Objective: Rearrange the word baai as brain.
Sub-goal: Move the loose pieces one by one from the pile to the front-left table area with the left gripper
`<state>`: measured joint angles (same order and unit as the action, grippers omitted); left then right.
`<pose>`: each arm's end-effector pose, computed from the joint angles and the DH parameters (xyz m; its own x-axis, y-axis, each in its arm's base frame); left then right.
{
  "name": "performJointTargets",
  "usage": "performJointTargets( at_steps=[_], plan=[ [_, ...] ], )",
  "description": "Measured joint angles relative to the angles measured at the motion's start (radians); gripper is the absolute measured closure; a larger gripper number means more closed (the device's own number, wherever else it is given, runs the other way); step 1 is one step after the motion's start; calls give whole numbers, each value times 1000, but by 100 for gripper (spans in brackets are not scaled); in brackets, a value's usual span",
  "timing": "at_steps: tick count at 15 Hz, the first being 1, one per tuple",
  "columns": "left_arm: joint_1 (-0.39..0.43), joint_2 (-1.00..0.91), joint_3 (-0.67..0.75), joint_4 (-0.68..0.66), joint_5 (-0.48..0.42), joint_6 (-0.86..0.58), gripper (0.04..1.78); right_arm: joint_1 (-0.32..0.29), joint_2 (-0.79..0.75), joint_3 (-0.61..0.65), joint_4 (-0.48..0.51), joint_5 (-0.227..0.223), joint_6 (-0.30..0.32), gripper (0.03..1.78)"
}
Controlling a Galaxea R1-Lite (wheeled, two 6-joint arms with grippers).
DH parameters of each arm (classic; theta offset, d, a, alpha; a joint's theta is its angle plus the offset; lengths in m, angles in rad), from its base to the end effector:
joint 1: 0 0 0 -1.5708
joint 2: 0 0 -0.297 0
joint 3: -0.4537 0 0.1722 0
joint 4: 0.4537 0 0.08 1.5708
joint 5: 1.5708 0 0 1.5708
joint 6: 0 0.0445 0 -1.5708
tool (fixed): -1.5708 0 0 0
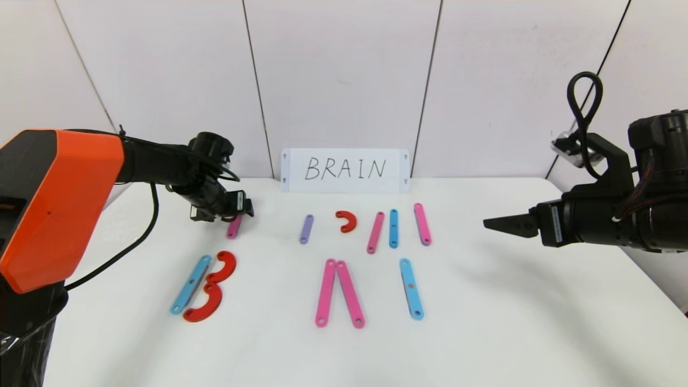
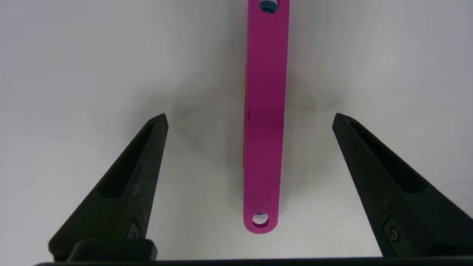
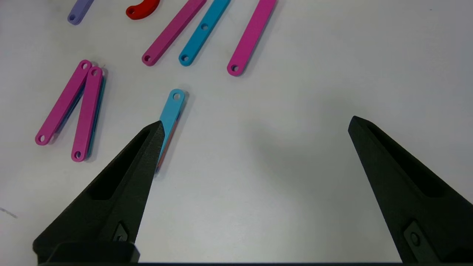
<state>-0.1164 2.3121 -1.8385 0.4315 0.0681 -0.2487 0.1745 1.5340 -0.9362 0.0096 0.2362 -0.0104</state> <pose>0.4469 -0.0492 0.1178 0.6199 -0.0040 -0.7847 -0.1204 0.9877 -0.1001 0.2549 0.0555 0.2017 0.7456 0.3691 -0.5549 -0.3639 0.9230 0.1250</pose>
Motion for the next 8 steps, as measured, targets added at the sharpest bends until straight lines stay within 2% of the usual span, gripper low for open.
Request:
performJointTargets(
  at_steps=[2,6,8],
  plan=[
    [0,12,-8,1,0,6,58,0,0,0,0,0,0,7],
    [-1,21,-12,0,-1,9,129,0,0,1,0,0,0,7],
    [-2,22,-12,0,-1,8,150,2,0,1,0,0,0,7]
  ],
)
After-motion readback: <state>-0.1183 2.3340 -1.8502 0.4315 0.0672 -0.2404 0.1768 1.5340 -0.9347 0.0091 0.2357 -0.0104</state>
